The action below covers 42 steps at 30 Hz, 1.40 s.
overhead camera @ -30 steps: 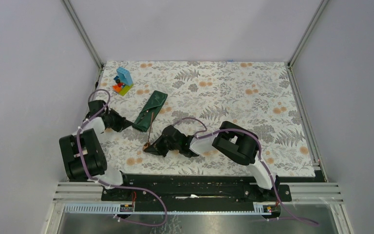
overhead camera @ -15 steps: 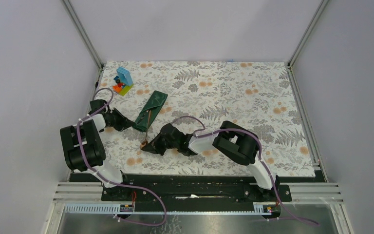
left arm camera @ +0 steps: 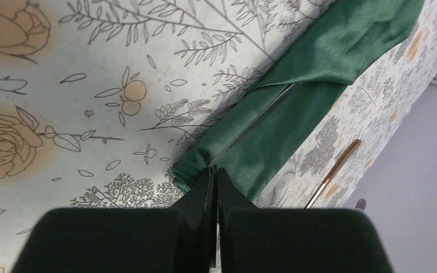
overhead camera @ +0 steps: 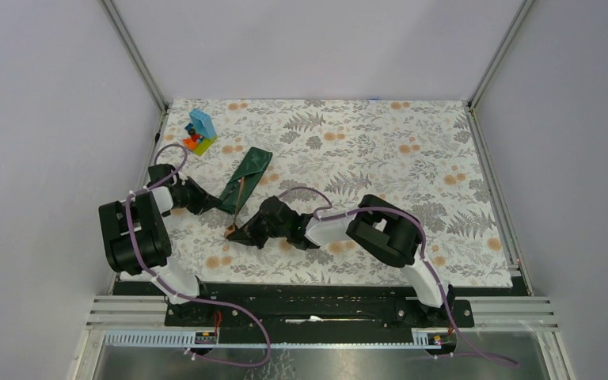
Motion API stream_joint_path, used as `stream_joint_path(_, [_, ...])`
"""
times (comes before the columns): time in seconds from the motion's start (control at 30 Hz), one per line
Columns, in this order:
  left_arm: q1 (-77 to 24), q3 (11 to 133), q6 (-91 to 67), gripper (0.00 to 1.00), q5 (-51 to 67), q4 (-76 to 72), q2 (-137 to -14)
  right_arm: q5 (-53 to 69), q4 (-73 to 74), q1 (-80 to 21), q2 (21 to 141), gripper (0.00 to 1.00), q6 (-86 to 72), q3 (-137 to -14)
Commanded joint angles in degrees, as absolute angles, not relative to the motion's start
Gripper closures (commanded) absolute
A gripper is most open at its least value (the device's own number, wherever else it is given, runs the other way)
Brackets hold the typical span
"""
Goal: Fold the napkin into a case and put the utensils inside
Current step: Insert the spoon into the folded napkin.
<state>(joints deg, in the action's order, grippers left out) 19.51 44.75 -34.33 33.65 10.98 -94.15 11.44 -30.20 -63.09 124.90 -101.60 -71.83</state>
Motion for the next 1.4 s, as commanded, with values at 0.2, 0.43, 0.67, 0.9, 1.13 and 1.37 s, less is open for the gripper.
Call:
stream_joint_path(0.2, [19.5,43.7,-32.6,1.00,32.5,11.1,-96.1,14.4,-32.0,-61.8,127.7,1.00,-107.5,-75.3])
stream_joint_path(0.43, [19.6,44.0,-31.9,1.00,29.6,13.0,-97.1,14.7,-30.8,-60.7,128.4,1.00,-107.9,-76.8])
stream_joint_path(0.67, [19.4,44.0,-31.8,1.00,28.2,13.9,-97.5,15.2,-29.4,-60.2,129.1,1.00,-111.0,-77.2])
stream_joint_path(0.9, [19.0,44.0,-31.8,1.00,27.0,14.3,-97.4,15.9,-20.0,-59.4,129.1,1.00,-109.8,-80.8])
stream_joint_path(1.13, [18.6,44.0,-31.9,1.00,26.0,14.6,-96.6,15.6,-12.7,-58.7,129.6,1.00,-107.0,-84.8])
stream_joint_path(1.37, [18.5,44.0,-31.9,1.00,25.7,14.9,-96.7,15.3,-7.8,-58.4,131.4,1.00,-104.5,-89.3])
